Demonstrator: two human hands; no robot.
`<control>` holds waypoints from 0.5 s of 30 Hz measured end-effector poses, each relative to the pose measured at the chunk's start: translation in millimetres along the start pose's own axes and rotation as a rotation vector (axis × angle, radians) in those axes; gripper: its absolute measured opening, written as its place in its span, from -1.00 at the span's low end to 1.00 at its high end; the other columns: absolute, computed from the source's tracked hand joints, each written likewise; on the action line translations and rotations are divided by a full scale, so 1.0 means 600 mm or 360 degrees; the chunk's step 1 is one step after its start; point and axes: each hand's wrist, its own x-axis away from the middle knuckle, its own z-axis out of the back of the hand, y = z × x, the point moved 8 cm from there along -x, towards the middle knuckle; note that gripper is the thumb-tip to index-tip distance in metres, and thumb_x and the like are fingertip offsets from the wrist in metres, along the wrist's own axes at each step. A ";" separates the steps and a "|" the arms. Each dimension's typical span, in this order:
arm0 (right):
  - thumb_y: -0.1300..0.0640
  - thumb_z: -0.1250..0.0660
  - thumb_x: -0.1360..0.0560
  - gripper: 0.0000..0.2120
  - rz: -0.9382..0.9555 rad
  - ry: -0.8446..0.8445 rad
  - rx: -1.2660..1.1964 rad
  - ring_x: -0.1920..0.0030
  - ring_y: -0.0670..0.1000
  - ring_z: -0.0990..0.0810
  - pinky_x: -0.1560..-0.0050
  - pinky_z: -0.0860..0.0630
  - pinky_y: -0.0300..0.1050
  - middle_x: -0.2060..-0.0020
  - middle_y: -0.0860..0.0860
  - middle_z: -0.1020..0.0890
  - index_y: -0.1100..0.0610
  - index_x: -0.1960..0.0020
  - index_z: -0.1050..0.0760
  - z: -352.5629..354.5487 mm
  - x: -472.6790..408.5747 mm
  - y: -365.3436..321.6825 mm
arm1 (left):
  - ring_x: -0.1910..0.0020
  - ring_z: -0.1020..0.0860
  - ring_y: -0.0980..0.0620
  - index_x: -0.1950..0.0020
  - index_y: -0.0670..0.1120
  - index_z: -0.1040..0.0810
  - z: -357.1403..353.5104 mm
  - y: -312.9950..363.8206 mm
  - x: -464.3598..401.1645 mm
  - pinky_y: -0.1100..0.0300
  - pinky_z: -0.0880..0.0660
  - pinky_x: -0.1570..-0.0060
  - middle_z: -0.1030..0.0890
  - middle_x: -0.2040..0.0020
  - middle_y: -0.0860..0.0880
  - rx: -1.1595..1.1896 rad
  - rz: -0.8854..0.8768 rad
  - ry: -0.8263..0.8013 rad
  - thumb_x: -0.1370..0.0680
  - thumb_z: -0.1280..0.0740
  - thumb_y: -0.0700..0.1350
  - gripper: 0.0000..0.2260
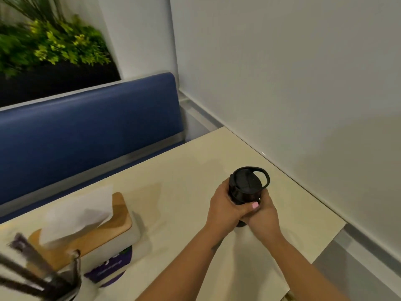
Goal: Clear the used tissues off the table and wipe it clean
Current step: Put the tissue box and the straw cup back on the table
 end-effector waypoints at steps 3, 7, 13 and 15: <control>0.27 -0.51 -0.25 -0.45 0.0046 -0.0080 0.0045 0.01 -0.10 -0.60 0.12 -0.54 -0.22 0.00 -0.11 -0.61 -0.22 -0.03 -0.39 -0.065 0.054 -0.025 | -0.01 -0.51 0.43 -0.06 0.27 -0.43 0.072 -0.003 0.062 0.54 -0.42 0.12 -0.58 0.05 0.40 0.0017 -0.0003 0.0119 -0.29 -0.56 -0.21 -0.45; 0.26 -0.46 -0.25 -0.52 0.0100 -0.0186 0.0086 0.09 -0.14 -0.60 0.33 -0.56 -0.26 0.04 -0.08 -0.61 -0.20 0.02 -0.39 -0.145 0.123 -0.051 | -0.09 -0.51 0.34 -0.21 0.16 -0.44 0.161 -0.033 0.141 0.47 -0.46 0.07 -0.58 -0.10 0.20 0.0018 0.0062 0.0301 -0.29 -0.57 -0.12 -0.43; 0.13 -0.63 -0.16 -0.38 0.0148 -0.0343 0.0139 0.06 -0.24 -0.55 0.25 -0.50 -0.38 0.04 -0.16 -0.58 -0.21 -0.03 -0.34 -0.254 0.209 -0.068 | 0.02 -0.39 0.55 -0.35 -0.04 -0.34 0.267 -0.088 0.256 0.48 -0.46 0.10 -0.48 -0.15 0.18 0.0057 0.0258 0.0485 -0.39 -0.51 -0.07 -0.41; 0.13 -0.64 -0.15 -0.35 0.0168 -0.0401 0.0152 0.05 -0.27 -0.54 0.24 -0.46 -0.46 0.02 -0.19 -0.57 -0.21 -0.05 -0.34 -0.286 0.229 -0.071 | 0.10 -0.37 0.56 -0.30 0.04 -0.37 0.293 -0.103 0.285 0.53 -0.40 0.13 -0.49 -0.07 0.25 0.0028 0.0310 0.0549 -0.40 -0.49 -0.02 -0.47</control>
